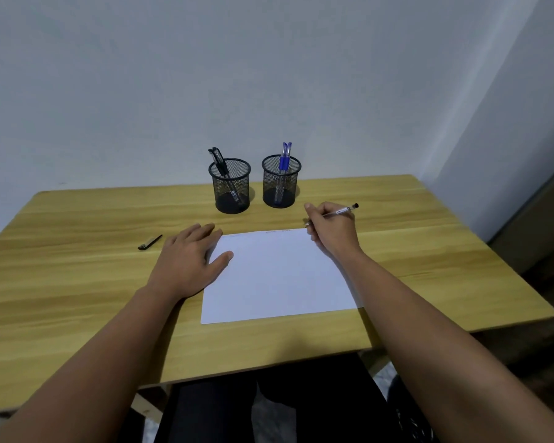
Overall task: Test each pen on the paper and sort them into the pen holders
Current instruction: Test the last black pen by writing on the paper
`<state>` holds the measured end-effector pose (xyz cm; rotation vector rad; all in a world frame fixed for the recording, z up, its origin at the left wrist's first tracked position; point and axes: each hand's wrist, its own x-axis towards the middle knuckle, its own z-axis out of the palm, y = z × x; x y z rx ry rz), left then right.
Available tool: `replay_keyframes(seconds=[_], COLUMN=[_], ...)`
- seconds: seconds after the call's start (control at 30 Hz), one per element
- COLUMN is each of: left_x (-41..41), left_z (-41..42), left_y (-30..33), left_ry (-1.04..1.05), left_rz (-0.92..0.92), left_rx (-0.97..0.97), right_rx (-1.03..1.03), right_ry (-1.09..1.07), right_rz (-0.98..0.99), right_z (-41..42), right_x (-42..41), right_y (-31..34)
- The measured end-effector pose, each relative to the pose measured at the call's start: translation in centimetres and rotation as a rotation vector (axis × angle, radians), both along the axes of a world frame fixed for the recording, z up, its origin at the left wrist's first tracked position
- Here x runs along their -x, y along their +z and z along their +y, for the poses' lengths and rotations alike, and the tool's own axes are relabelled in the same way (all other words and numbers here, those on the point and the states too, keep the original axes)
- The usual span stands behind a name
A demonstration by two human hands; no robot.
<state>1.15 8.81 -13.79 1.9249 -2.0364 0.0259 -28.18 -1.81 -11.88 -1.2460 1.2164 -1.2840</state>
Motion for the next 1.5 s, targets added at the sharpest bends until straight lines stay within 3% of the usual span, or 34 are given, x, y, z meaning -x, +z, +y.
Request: replay_keyframes(seconds=[0.77, 1.03, 1.5], left_x=[-0.1, -0.1, 0.1], left_z=[0.3, 0.4, 0.5], left_y=[0.0, 0.1, 0.1], left_ry=[0.016, 0.008, 0.015], left_rz=[0.037, 0.057, 0.06], left_rx=[0.044, 0.045, 0.049], right_rx=[0.03, 0.033, 0.037], right_ry=[0.069, 0.044, 0.048], right_rz=[0.111, 0.01, 0.119], right_z=[-0.3, -0.2, -0.4], right_x=[0.2, 0.4, 0.2], right_y=[-1.3, -1.0, -1.3])
